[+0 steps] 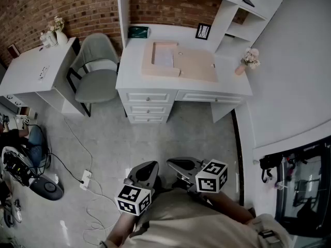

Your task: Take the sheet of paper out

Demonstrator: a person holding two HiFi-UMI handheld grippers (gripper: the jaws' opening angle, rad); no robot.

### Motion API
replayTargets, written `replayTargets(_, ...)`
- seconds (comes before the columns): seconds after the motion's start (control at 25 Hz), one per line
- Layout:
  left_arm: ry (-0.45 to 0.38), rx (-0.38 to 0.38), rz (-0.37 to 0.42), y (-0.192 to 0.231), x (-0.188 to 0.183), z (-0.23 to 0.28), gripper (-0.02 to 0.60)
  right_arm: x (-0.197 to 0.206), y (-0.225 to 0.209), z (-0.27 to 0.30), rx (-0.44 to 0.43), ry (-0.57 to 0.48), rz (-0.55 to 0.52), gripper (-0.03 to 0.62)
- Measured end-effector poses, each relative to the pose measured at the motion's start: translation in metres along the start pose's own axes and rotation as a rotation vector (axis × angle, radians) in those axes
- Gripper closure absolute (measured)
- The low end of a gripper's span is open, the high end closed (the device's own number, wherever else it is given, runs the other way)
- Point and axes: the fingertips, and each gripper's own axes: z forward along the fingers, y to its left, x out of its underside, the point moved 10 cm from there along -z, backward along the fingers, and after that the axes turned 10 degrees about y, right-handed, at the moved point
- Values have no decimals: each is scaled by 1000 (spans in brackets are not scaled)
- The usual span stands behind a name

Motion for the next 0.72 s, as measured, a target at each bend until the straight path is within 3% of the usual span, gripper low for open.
replayTargets(0.36,-35,-14,72,-16,-28,14,565,-11,-14,-27,33,-69,-33,566)
replayTargets(0.72,5,9,136,-43,-53,57,565,-18,-54,-67,66,-164,23,566)
